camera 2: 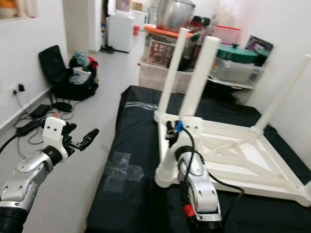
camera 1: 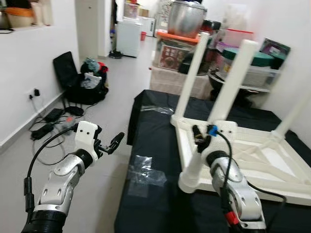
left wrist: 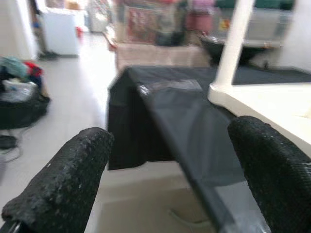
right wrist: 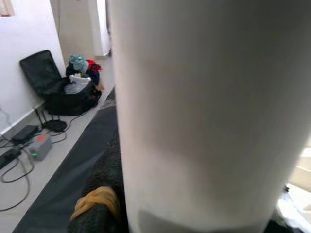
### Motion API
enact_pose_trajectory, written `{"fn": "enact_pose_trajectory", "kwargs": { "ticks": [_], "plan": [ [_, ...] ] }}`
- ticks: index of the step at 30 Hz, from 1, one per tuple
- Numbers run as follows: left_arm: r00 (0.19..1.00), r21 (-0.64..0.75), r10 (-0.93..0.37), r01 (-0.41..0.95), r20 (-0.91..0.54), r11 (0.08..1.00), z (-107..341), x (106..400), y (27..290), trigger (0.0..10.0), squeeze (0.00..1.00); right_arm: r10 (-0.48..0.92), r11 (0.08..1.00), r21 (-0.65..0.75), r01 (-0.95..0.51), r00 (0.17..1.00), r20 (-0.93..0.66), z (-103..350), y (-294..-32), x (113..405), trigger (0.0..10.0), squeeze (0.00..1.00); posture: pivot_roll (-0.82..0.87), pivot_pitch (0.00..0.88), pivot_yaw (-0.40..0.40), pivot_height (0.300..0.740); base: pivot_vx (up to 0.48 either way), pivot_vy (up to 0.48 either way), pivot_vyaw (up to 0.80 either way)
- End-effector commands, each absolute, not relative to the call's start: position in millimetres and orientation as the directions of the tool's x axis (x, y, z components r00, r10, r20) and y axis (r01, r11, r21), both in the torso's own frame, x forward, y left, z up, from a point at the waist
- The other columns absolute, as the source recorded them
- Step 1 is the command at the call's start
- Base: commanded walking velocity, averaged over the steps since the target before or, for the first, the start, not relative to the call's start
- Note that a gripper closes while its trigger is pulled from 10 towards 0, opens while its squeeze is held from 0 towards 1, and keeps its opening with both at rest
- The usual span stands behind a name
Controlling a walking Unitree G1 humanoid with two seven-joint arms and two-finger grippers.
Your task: Building children table
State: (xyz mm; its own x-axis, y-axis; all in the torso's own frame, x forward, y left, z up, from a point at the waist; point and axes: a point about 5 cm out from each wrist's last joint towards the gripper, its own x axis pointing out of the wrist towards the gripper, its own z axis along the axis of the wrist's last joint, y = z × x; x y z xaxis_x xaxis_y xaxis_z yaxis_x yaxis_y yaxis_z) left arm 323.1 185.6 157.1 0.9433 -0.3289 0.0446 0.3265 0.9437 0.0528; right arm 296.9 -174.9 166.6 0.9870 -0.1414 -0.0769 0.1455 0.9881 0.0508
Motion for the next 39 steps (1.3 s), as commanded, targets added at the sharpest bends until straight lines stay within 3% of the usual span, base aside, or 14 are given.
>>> {"fn": "enact_pose_trajectory", "kwargs": {
  "ticks": [1,2,3,39],
  "plan": [
    [0.948,0.043,-0.318,0.317,0.011,0.948,147.7,320.4,188.2,10.0,0.00,-0.164,0.984,0.021,0.177,0.945,-0.283,125.1,-177.0,290.7,4.5,0.00,0.07,0.000,-0.136,0.740,0.000,0.000,0.00],
    [0.949,0.043,-0.316,0.316,0.011,0.948,147.7,320.3,188.8,10.0,0.00,-0.158,0.984,0.035,0.174,0.947,-0.279,126.8,-173.7,290.4,4.5,0.00,0.07,0.000,-0.135,0.740,0.000,0.000,0.00],
    [0.949,0.044,-0.316,0.316,0.012,0.948,147.9,320.5,188.8,10.0,0.00,-0.133,0.988,0.042,0.150,0.952,-0.274,128.6,-170.4,290.9,10.0,0.00,0.07,0.000,-0.135,0.740,0.000,0.000,0.00],
    [0.939,0.054,-0.343,0.343,0.010,0.938,148.9,324.6,185.4,10.0,0.00,-0.084,0.996,0.001,0.085,0.988,-0.127,158.5,-172.0,299.9,10.0,0.00,0.06,0.000,-0.113,0.740,0.000,0.000,0.00]
  ]
}}
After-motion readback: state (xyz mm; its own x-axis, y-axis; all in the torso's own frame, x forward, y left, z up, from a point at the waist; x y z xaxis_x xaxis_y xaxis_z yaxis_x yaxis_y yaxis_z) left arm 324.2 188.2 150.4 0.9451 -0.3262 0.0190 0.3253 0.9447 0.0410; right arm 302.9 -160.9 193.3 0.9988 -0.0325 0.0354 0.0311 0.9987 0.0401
